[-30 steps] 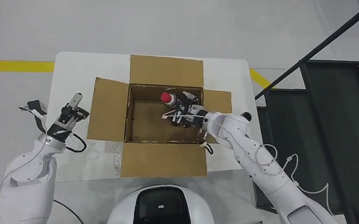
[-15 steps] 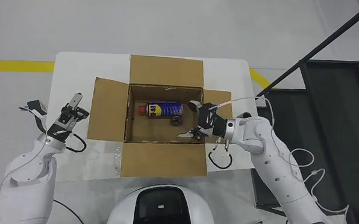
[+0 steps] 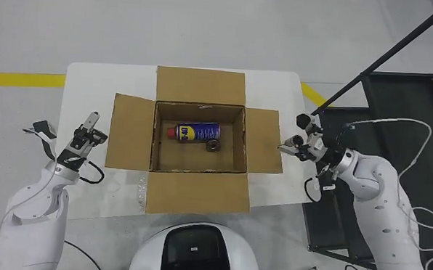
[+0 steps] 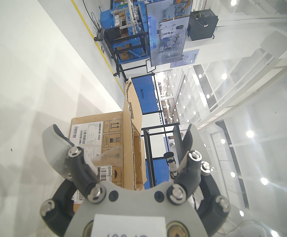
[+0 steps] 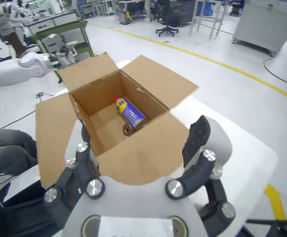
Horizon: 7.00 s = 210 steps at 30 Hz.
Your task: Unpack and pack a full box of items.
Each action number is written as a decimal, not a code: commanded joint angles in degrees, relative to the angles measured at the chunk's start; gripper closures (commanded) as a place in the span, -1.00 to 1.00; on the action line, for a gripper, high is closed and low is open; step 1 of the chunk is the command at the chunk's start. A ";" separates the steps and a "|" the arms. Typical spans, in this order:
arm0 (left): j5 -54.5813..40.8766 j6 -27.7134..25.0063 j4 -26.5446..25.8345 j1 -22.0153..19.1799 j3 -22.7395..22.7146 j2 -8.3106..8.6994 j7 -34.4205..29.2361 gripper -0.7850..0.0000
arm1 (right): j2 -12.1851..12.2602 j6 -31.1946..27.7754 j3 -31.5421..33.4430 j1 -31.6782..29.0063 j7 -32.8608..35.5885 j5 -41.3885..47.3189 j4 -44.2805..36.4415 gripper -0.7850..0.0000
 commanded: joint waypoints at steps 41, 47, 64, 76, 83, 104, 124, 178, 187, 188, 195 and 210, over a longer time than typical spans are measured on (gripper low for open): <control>0.00 0.00 0.00 0.00 0.00 0.00 0.00 -1.00 | -2.55 16.97 -16.31 24.55 -11.30 -20.10 51.39 -1.00; 0.00 0.00 0.00 0.00 0.00 0.00 0.00 -1.00 | -3.33 19.12 -18.34 27.40 -12.09 -20.27 55.82 -1.00; 0.00 0.00 0.00 0.00 0.00 0.00 0.00 -1.00 | -4.00 17.74 -21.48 30.85 -15.09 -20.99 62.03 1.00; 0.00 0.00 0.00 0.00 0.00 0.00 0.00 -1.00 | -1.89 10.00 -19.20 28.47 -21.95 -20.26 56.40 1.00; 0.00 0.00 0.00 0.00 0.00 0.00 0.00 -1.00 | 1.05 10.13 -13.12 21.19 -24.83 -21.38 40.62 1.00; 0.00 0.00 0.00 0.00 0.00 0.00 0.00 -1.00 | 1.68 9.97 -19.43 7.87 6.41 -11.96 -12.32 1.00; 0.00 0.00 0.00 0.00 0.00 0.00 0.00 -1.00 | 1.68 9.97 -19.43 7.87 6.41 -11.96 -12.32 1.00; 0.00 0.00 0.00 0.00 0.00 0.00 0.00 -1.00 | -24.92 4.01 -74.62 58.46 -2.08 -16.36 54.22 -1.00; 0.49 0.65 -0.26 0.11 0.18 0.02 0.78 -1.00 | -20.63 2.75 -70.25 58.16 -10.36 -21.46 46.72 -1.00; 0.68 0.82 -0.26 0.06 0.19 0.05 0.96 -1.00 | -19.77 2.40 -69.26 57.63 -10.83 -21.75 44.53 -1.00; 0.92 1.61 2.76 -1.43 0.54 0.29 1.07 -1.00 | -11.66 -0.67 -57.37 47.48 -8.88 -20.16 24.46 -1.00; -8.67 -2.71 -0.77 -3.14 4.00 0.77 -12.61 -1.00 | -1.31 -0.67 -34.32 22.73 6.60 -0.45 -1.54 -1.00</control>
